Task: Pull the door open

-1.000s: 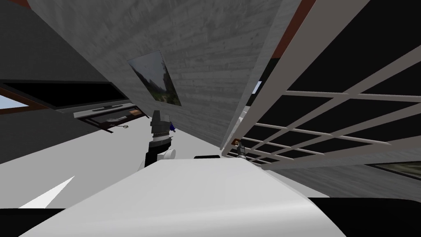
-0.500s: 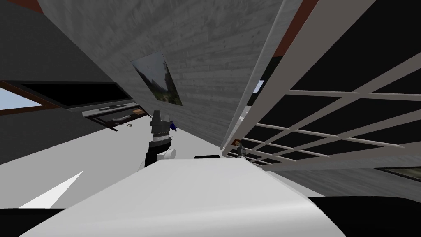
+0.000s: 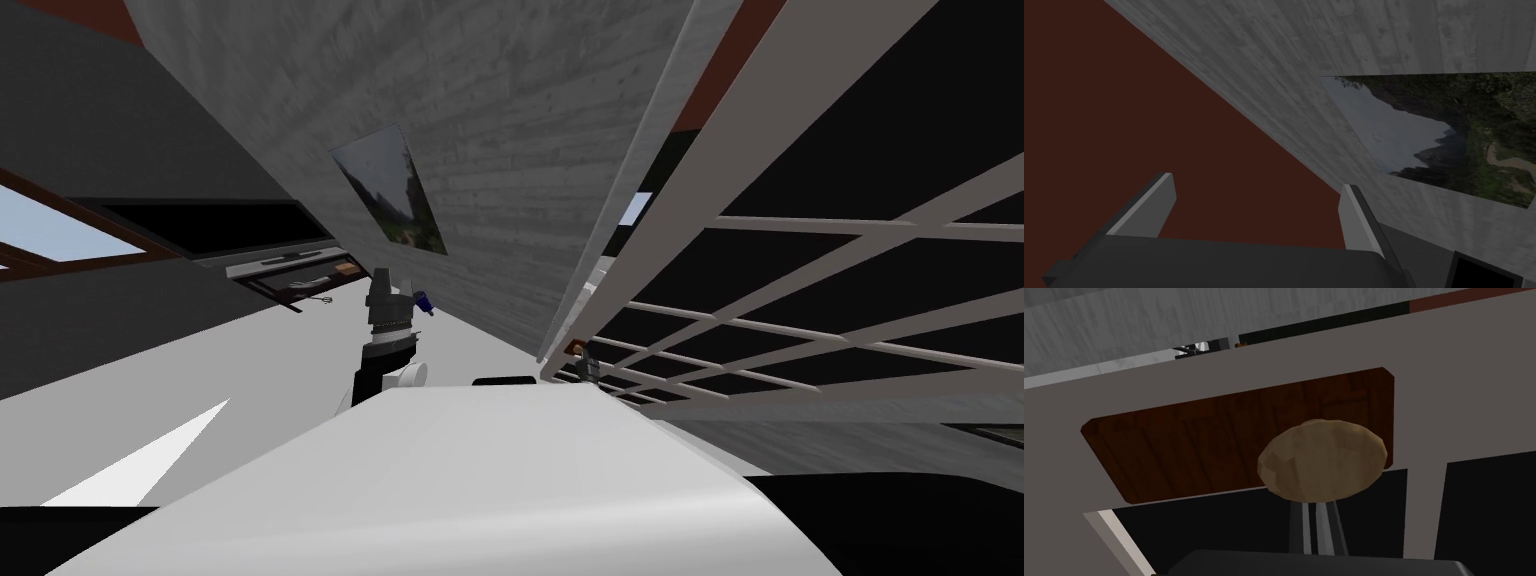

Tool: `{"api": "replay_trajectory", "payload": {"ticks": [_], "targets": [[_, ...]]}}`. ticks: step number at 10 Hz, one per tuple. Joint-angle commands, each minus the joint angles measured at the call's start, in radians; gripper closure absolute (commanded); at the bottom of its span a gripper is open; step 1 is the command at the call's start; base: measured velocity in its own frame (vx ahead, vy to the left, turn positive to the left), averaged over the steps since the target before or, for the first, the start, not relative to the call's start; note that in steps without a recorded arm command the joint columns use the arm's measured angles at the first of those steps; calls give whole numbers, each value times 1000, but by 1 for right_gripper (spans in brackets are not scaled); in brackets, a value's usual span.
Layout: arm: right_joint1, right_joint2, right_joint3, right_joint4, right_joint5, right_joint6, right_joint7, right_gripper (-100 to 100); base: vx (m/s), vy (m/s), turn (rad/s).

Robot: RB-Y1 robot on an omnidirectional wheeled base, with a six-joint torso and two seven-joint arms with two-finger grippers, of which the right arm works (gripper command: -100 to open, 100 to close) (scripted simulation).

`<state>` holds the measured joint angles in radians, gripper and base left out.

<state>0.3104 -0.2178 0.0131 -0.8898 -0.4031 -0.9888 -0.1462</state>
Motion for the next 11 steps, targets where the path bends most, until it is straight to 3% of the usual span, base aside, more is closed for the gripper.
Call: {"api": "replay_trajectory", "payload": {"ticks": [1, 2, 11], "targets": [[-15, 15, 25, 13, 6, -18, -45, 100, -30, -16, 42], [5, -3, 17, -3, -23, -5, -66, -100, -39, -21, 19], [20, -20, 91, -47, -140, -14, -296, -100, -45, 13, 46]]}}
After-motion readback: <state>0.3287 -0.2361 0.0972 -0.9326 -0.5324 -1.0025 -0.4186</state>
